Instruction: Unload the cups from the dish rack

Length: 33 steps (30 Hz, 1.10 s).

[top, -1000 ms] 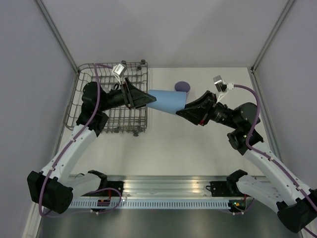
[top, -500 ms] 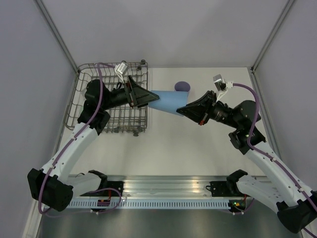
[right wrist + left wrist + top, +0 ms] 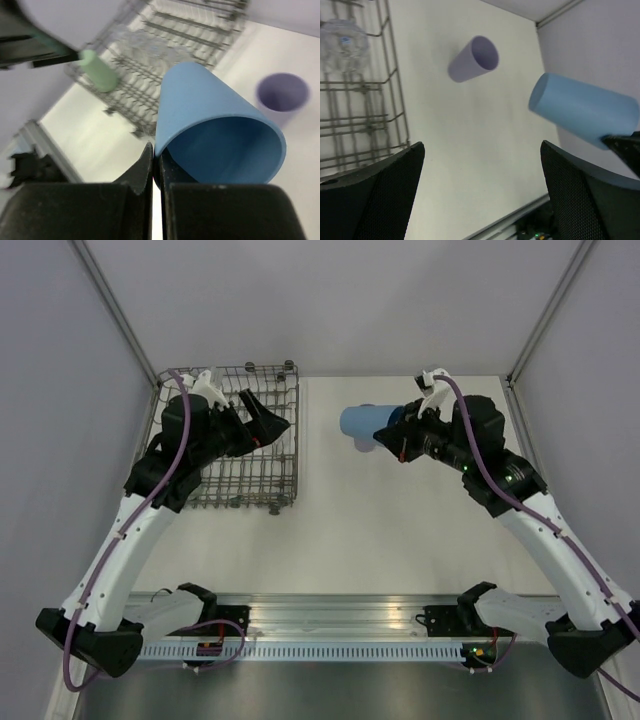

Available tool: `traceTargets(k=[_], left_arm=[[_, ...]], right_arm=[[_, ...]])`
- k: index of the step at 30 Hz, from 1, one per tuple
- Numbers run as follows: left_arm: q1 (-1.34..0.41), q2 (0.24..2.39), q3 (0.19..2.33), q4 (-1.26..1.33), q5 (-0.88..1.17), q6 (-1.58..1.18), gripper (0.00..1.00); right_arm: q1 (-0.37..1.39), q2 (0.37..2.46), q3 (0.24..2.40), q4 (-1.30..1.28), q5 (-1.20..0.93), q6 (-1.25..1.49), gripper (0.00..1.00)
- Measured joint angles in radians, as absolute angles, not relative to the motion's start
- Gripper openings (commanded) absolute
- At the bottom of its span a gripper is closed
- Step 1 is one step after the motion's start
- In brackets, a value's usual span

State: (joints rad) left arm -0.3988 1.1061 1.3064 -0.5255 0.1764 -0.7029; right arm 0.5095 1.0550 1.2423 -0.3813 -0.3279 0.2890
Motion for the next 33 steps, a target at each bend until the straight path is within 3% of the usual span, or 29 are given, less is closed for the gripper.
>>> traceTargets(k=[7,13,33], left_arm=[[-0.399,1.029,1.280,-0.665,-0.021,-0.546,1.00],[-0.399,0.935,1.166,-0.737,-0.165,-0.450,1.00],[-0.399,0.781,0.901,-0.775,-0.287,-0.373,1.00]], right_arm=[[0.500,1.272,1.425,-0.649,-0.002,0.197,0.00],[0.448,1.463,1.574,-0.807,0.132,0.166,0.00],[0.275,2.054,2.070,-1.102,0.124,0.057,0.00]])
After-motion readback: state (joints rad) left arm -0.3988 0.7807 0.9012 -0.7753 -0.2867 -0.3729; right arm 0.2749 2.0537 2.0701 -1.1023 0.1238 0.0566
